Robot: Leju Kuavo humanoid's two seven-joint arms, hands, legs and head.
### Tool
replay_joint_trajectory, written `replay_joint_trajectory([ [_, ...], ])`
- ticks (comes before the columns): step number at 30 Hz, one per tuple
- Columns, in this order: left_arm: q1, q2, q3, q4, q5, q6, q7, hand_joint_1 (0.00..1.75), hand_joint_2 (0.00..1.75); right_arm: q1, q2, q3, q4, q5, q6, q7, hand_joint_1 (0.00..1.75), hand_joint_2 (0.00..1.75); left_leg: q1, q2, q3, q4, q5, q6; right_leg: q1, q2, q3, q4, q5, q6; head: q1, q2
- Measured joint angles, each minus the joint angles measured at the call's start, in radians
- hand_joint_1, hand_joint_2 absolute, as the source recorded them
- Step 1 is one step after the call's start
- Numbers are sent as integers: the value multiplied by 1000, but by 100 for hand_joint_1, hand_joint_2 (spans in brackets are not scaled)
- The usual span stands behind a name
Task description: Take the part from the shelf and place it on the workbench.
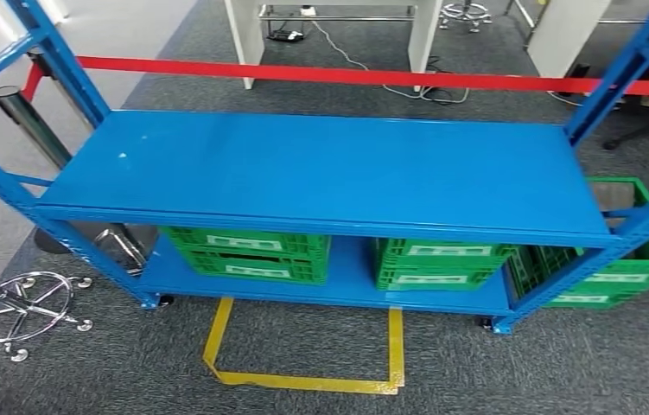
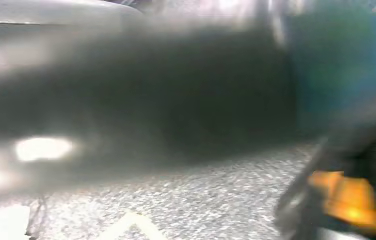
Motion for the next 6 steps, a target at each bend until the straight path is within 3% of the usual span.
replay_joint_trajectory([
  [3,15,0,12,-6,-21,0,20,0,44,6,1,-15,-4,0,0,11,0,0,3,-13,5,-16,10,-3,4,-7,9,-16,5,-18,7,0],
  [4,19,-1,15,-8,-25,0,26,0,44,7,1,-19,-4,1,0,16,0,44,3,-13,5,-18,10,-4,5,-5,10,-19,7,-24,10,0],
  [5,22,-2,18,-9,-28,0,31,0,87,8,1,-24,-4,3,0,21,0,87,2,-14,5,-18,9,-2,5,-4,11,-20,7,-23,11,0],
  [6,23,-2,20,-10,-30,0,34,0,116,8,1,-26,-5,4,0,24,0,116,2,-14,5,-17,8,-1,4,-3,12,-21,8,-22,11,0],
])
